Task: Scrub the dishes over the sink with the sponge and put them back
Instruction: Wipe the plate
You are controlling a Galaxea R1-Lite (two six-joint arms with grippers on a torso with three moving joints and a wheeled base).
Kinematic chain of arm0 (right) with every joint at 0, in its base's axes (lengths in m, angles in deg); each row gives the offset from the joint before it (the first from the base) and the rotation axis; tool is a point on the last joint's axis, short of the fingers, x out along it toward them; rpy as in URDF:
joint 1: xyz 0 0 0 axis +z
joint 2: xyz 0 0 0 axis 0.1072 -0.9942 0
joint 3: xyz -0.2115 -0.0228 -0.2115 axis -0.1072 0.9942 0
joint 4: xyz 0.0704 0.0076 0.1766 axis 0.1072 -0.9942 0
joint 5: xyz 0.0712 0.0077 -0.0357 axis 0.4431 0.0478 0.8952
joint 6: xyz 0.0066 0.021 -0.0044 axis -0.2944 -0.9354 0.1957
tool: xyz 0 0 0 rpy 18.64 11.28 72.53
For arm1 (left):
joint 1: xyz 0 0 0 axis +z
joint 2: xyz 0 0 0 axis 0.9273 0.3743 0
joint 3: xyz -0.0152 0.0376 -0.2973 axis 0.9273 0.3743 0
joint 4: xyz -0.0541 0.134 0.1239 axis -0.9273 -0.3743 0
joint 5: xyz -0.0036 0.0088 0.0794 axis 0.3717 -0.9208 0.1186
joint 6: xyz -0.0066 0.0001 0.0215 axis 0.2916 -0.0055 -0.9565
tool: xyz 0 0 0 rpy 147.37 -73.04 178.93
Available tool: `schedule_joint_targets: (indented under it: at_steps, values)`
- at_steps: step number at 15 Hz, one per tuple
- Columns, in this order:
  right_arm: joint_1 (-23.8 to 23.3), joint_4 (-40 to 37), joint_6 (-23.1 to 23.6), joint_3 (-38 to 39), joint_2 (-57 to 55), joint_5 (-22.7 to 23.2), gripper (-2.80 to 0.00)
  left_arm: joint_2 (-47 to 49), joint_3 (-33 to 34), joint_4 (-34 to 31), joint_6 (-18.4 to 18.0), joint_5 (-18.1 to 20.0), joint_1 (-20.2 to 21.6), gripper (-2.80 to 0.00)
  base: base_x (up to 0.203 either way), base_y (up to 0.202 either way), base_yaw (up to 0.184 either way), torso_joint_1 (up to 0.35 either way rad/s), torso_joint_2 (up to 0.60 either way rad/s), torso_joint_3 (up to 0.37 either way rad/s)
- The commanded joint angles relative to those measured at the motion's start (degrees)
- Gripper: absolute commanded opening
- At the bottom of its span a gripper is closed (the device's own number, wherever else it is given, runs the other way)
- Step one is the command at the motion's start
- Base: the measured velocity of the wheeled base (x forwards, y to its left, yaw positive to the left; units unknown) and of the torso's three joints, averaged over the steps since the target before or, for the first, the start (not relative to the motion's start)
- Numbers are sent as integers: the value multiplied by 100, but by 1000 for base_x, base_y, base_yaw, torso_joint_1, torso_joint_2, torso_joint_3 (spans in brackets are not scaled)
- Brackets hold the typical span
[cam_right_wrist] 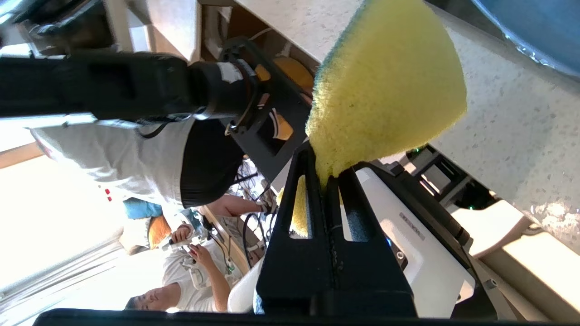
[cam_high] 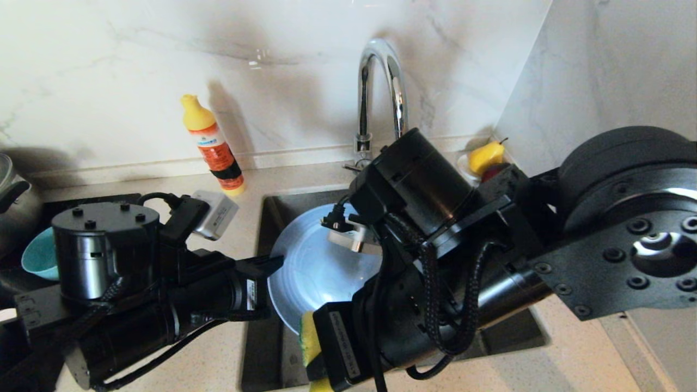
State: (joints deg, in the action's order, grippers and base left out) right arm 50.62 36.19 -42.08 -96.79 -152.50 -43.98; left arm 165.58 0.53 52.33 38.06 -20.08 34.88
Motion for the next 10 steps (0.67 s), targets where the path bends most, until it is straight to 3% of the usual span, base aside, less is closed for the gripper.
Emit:
schedule_joint_targets:
  at_steps: [1, 6, 10]
  values:
    - [1, -89, -36, -288, -423, -57, -280, 59, -33, 19, 6, -5, 1, -280, 0, 0, 0, 0, 0, 0]
    - [-25, -97, -47, -610, -724, -341, -280, 12, -7, 10, 135, 1, -8, -280, 0, 0, 0, 0, 0, 0]
    - [-352, -94, -48, -754, -758, -354, -280, -49, 90, 19, 146, -5, 1, -280, 0, 0, 0, 0, 0, 0]
